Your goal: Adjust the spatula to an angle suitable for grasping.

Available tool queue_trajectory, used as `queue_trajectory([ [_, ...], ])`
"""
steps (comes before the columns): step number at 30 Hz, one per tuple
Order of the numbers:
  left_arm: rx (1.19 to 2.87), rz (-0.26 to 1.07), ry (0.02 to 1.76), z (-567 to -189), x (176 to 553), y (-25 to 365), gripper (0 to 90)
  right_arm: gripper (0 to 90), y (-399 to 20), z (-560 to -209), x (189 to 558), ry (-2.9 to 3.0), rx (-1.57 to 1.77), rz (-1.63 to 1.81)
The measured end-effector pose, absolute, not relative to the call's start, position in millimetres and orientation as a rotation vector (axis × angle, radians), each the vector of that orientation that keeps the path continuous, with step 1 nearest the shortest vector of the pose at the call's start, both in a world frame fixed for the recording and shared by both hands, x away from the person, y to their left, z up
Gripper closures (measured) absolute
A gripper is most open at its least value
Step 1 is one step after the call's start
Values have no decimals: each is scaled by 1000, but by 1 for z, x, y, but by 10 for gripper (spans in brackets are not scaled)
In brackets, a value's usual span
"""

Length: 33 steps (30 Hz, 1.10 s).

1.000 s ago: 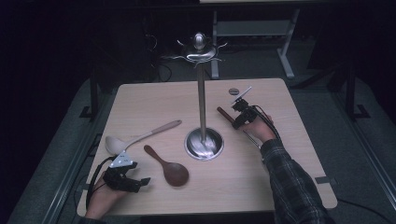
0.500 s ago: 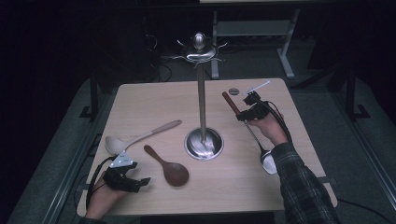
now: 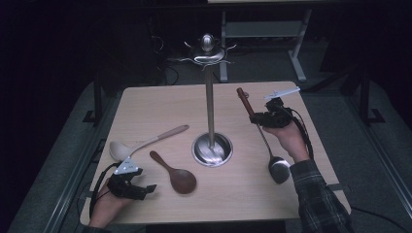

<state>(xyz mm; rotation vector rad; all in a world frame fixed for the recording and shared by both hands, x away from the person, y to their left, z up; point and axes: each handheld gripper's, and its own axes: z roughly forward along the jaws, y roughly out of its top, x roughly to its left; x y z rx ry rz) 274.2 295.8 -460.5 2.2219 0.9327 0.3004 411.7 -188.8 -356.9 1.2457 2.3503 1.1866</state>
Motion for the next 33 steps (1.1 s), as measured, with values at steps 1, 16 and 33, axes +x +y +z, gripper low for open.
queue_trajectory([
  [1, 2223, 302, 933, -460, 274, 296, 141, 735, -190, -354, 409, 2338, 1229, 1206],
  [16, 2214, 313, 928, -459, 274, 297, 141, 736, -206, -330, 375, 2184, 1137, 1487],
  [33, 2211, 325, 910, -458, 274, 297, 141, 734, -200, -305, 352, 2150, 1016, 1629],
])
